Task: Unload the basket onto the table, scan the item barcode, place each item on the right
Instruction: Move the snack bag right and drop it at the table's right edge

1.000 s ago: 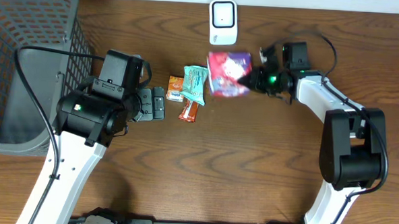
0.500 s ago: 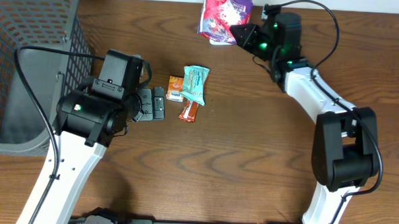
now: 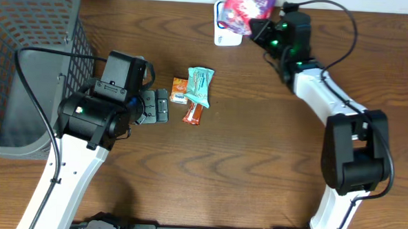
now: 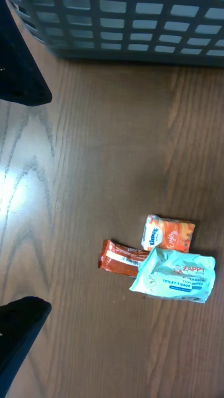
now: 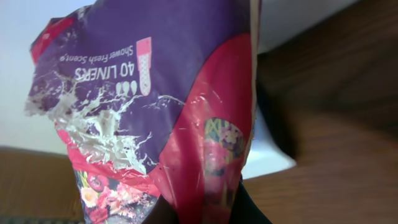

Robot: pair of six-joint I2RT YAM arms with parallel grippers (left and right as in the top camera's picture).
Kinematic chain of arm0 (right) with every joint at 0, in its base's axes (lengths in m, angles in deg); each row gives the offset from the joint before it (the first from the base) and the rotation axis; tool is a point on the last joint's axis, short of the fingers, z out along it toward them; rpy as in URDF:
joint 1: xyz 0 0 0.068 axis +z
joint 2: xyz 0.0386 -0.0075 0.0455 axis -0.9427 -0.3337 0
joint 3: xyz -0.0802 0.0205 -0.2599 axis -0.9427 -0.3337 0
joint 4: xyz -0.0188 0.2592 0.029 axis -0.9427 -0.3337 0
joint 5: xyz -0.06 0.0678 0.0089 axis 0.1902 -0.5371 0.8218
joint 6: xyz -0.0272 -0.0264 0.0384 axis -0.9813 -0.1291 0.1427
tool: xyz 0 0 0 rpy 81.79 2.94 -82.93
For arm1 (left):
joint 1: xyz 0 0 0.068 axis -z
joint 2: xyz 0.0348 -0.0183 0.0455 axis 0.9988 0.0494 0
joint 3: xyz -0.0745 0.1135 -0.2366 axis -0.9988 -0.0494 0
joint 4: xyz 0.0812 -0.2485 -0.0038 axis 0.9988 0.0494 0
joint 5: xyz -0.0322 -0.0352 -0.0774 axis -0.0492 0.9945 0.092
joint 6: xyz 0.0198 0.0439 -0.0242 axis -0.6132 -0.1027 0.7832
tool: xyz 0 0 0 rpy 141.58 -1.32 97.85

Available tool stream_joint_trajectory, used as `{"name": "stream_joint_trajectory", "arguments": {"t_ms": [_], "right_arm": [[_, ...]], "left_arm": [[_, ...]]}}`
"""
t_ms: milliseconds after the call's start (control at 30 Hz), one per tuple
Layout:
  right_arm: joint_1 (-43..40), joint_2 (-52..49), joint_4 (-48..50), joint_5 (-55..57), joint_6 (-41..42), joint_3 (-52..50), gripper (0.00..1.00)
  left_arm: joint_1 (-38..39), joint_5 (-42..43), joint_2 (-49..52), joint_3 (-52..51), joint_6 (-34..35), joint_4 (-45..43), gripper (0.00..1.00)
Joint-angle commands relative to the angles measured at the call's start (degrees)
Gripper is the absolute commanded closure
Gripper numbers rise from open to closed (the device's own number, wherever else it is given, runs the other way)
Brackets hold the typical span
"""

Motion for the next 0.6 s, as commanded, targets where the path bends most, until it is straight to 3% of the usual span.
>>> {"name": "stream_joint_trajectory", "arguments": {"t_ms": [0,233,400,500,567], "right_arm": [[-9.14,5.16,-4.87,-3.41,-1.77,0.9,0.99],[-28.83,10.95,-28.28,-1.6,-7.06,0.9,0.99],[-41.18,10.38,-37.57,-1.42,-7.06,0.79,0.97],[-46.36,9.77,-38.27,-2.19,-7.1,0.33,0.61],[-48.26,9.57,-38.82,-3.02,-7.1,-0.09,0.55]], "left_arm": [[-0.31,-0.5,0.31,0.11,-0.33,0.15,0.02],[-0.31,-0.5,0.31,0.11,-0.33,0.15,0.02],[-0.31,-0.5,0.31,0.11,-0.31,0.15,0.02],[-0.31,-0.5,0.31,0.11,-0.33,0.17,0.02],[-0.31,-0.5,0.31,0.11,-0.33,0.15,0.02]]}}
